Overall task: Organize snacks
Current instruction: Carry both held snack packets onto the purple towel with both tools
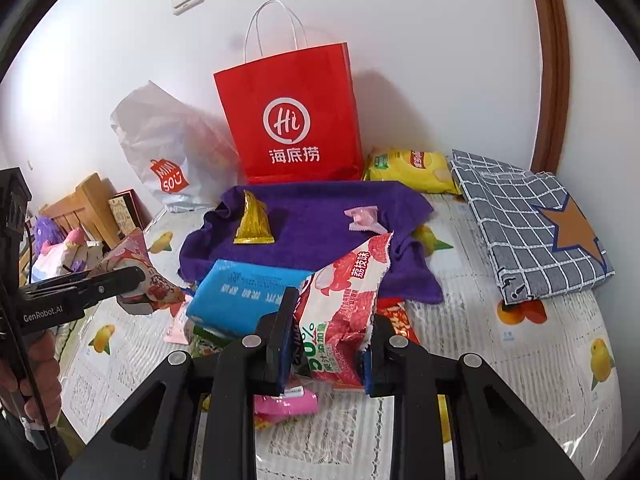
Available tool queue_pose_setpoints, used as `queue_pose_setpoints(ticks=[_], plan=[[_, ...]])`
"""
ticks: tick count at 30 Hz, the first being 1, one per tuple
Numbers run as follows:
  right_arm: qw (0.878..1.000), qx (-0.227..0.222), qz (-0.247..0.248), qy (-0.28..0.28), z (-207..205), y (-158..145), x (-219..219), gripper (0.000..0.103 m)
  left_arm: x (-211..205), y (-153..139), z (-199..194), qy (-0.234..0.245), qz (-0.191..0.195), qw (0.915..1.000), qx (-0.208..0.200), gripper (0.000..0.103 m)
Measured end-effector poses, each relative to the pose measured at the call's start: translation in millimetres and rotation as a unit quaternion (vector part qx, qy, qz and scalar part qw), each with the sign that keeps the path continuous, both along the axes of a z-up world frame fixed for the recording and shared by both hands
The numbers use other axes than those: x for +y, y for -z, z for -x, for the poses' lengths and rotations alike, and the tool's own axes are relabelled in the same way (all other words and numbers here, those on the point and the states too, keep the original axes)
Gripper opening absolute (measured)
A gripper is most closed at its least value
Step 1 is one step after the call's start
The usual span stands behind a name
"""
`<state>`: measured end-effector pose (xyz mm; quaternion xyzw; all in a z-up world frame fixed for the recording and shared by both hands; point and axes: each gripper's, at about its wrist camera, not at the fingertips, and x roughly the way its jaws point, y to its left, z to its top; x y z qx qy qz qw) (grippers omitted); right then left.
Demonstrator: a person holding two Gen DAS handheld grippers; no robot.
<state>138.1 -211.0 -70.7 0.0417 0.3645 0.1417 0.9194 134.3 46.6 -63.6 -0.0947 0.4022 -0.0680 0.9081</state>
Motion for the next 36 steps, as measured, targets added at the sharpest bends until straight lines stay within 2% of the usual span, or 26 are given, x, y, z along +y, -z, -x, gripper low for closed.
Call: queue_pose_setpoints(ticks=[23,36], plan=[[1.0,-0.004,-0.002,0.001,-29.7,-13.6,9.3,0.026,7.9,-5.9,-23.6,-0.004,0.005,1.0,0.0,0.052],[1.0,-0.011,-0.002,-0.001,-52.7,-12.6,9.4,0.026,18.8,-8.0,-49.7,-0.012,0.005,0.9999,0.005,0.052]])
